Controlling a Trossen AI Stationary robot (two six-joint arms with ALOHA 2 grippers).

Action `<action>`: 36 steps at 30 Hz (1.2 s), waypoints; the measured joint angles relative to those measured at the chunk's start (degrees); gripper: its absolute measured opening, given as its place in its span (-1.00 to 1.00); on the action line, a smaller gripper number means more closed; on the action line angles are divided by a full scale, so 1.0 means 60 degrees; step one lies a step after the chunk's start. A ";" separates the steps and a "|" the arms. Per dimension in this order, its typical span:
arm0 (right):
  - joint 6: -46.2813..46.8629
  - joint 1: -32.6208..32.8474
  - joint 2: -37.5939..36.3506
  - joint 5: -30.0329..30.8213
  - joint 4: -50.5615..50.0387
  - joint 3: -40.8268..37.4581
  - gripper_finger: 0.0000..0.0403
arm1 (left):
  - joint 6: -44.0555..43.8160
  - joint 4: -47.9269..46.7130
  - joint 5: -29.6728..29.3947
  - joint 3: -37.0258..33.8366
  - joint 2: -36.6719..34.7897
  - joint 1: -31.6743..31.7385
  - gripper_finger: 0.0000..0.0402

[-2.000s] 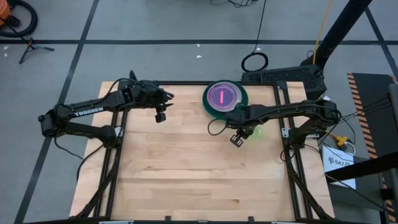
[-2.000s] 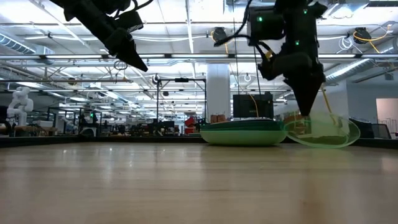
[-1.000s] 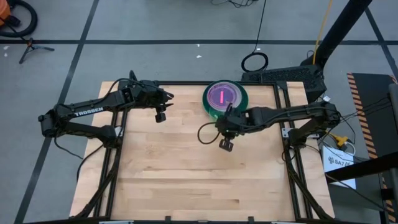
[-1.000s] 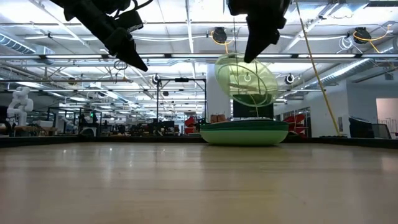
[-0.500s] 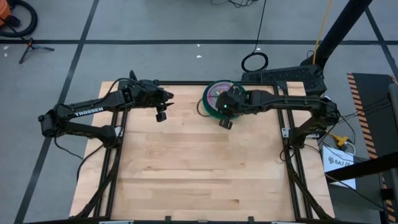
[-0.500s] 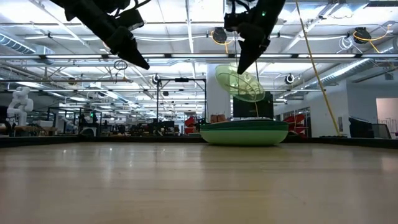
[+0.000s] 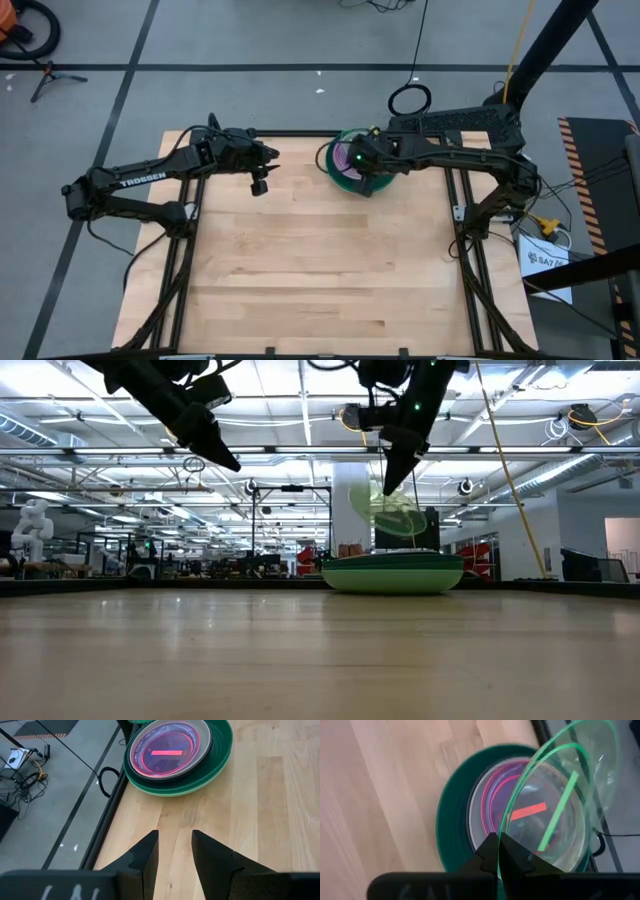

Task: Stack plastic plates
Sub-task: Stack the light green plate on top of the pink plate, then return to Home Position

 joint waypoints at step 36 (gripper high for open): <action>-0.0523 -0.0459 0.2071 0.0051 0.0191 -0.0011 -0.60 | 0.0029 -0.0087 0.0000 0.0003 0.0000 0.0007 -0.38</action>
